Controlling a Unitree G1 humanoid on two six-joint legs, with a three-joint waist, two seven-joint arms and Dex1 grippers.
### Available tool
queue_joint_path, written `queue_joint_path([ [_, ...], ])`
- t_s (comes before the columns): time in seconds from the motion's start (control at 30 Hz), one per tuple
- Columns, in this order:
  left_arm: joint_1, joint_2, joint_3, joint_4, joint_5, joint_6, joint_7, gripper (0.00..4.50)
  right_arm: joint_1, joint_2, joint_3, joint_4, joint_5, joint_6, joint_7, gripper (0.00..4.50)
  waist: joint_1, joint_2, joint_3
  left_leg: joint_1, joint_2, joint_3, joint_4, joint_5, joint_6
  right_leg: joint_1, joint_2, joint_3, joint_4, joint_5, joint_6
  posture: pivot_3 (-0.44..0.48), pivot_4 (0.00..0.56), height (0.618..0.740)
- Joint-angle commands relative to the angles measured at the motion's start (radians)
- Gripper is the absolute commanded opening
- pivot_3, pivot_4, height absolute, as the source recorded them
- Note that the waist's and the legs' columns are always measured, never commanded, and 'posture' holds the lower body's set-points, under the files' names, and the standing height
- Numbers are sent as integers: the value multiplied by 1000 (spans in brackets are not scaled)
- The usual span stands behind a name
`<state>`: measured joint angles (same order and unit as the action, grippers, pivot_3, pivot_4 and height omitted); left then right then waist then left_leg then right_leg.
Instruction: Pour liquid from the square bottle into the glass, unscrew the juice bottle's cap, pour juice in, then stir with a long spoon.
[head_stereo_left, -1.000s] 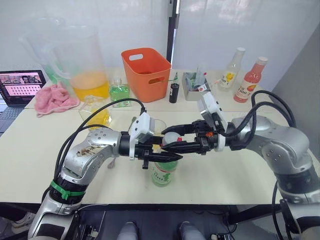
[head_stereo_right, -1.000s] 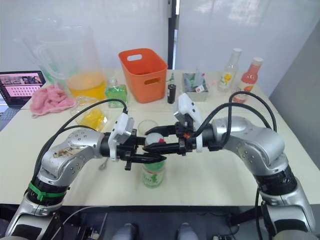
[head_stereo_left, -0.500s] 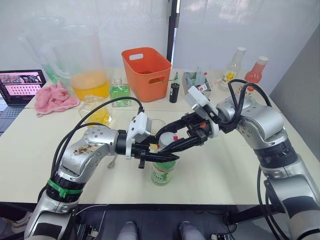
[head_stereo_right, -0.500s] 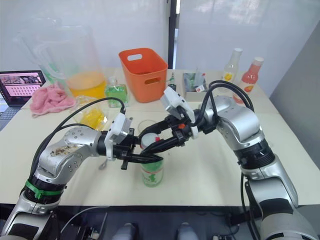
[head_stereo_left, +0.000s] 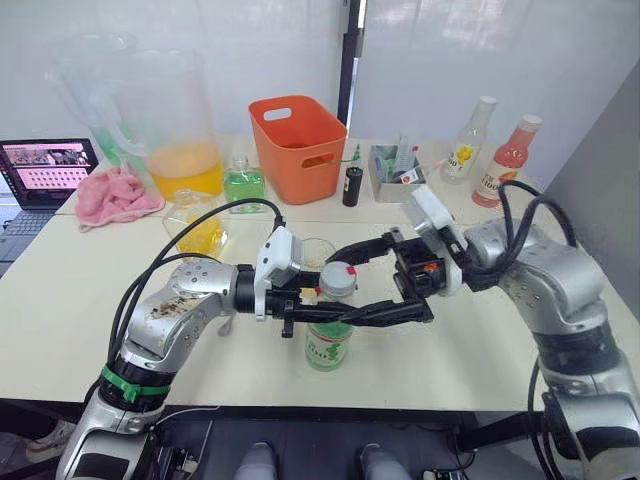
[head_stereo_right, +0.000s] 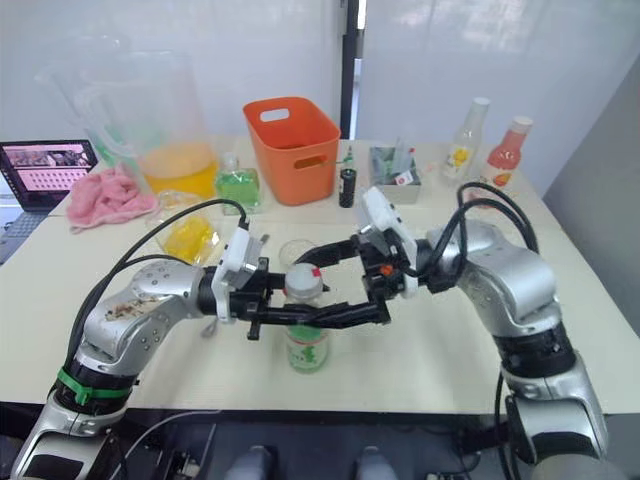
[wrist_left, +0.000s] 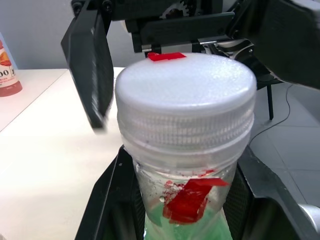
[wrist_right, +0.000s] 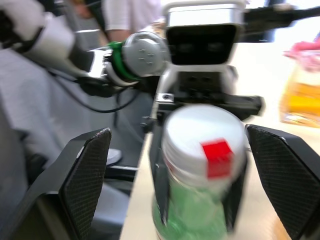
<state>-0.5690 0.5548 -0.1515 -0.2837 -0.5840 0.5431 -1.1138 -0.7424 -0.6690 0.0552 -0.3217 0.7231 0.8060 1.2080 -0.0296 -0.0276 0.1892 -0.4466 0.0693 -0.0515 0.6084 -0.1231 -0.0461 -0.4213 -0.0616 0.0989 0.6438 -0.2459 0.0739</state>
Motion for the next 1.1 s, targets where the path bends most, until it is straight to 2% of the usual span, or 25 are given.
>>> queue_joint_path([
  [0.03,6,-8,11,9,15,-19,21,1418,27,-20,-97,-95,57,48,-111,4500,0,0,0,0,0,0,0,0,0,0,0,0,0,0,0,0,150,738],
  [0.3,-4,-33,-3,44,27,-48,10,1418,152,-28,-233,-293,160,168,-398,4500,13,0,0,0,0,0,1,0,0,1,0,1,-1,0,-1,0,150,738],
  [0.47,-12,-41,-9,58,25,-56,-2,1418,195,11,-227,-414,214,211,-583,4500,14,0,0,0,0,0,1,0,0,1,0,1,-1,-3,-6,0,150,738],
  [0.73,-31,-54,-20,77,34,-59,-13,1418,215,29,-202,-448,269,237,-742,4500,16,0,0,0,0,0,1,0,0,2,0,1,-2,-3,-7,0,150,738],
  [0.83,-32,-55,-23,76,36,-59,-13,1418,217,44,-185,-445,286,248,-792,3725,15,0,0,0,0,0,1,0,0,2,0,1,-2,-3,-7,0,150,738],
  [1.03,-27,-57,-23,67,40,-56,-1,1417,211,29,-150,-437,302,230,-783,1707,16,0,0,0,0,0,1,0,0,2,0,1,-2,-3,-7,0,150,738],
  [1.1,-22,-55,-22,60,41,-54,5,1417,204,17,-134,-430,301,214,-744,1677,15,0,0,0,0,0,1,0,0,2,0,1,-2,-3,-7,0,150,738],
])
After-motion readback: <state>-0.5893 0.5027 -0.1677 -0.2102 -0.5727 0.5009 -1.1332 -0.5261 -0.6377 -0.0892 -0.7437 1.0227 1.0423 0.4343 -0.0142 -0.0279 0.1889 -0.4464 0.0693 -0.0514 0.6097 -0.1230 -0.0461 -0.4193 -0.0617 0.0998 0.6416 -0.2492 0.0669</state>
